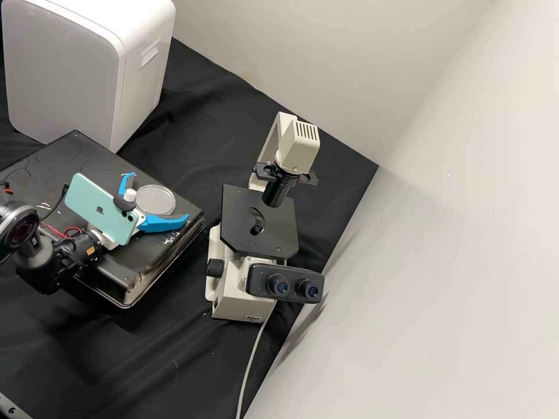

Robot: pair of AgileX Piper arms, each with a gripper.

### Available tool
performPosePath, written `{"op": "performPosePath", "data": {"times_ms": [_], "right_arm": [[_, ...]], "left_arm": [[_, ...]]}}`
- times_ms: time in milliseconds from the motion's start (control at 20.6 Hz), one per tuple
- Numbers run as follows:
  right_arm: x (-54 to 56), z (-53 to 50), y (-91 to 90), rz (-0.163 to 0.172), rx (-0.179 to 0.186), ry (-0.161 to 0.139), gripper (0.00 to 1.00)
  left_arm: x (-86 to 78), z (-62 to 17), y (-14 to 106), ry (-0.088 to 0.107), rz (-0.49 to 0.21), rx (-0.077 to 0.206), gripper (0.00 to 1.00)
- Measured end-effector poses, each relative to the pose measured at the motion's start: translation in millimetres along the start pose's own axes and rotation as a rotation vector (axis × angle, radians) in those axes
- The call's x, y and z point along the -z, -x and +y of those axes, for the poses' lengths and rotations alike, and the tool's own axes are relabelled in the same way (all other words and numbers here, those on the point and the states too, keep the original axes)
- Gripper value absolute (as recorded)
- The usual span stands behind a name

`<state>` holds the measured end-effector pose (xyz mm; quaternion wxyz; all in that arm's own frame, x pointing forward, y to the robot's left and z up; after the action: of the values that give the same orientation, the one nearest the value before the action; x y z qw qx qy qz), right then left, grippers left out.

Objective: Place the petri dish on the microscope

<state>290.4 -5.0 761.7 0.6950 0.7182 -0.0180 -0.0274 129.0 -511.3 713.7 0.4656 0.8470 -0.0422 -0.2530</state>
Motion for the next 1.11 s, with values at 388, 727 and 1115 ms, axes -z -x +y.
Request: {"op": "performPosePath", "data": {"times_ms": [388, 727, 1115], "right_arm": [[-0.1, -0.4, -2.0, 0.004, -0.004, 0.0, 0.0], [0.3, -0.4, -4.1, 0.014, -0.014, 0.0, 0.0], [-3.1, 3.2, -4.5, 0.002, -0.026, -0.001, 0.0]], "left_arm": [[0.0, 0.0, 0.0, 0.002, 0.0, 0.0, 1.0], [0.0, 0.0, 0.0, 0.009, 0.0, 0.0, 1.0], [-0.2, 2.2, 0.8, 0.015, -0.003, -0.011, 1.0]]}}
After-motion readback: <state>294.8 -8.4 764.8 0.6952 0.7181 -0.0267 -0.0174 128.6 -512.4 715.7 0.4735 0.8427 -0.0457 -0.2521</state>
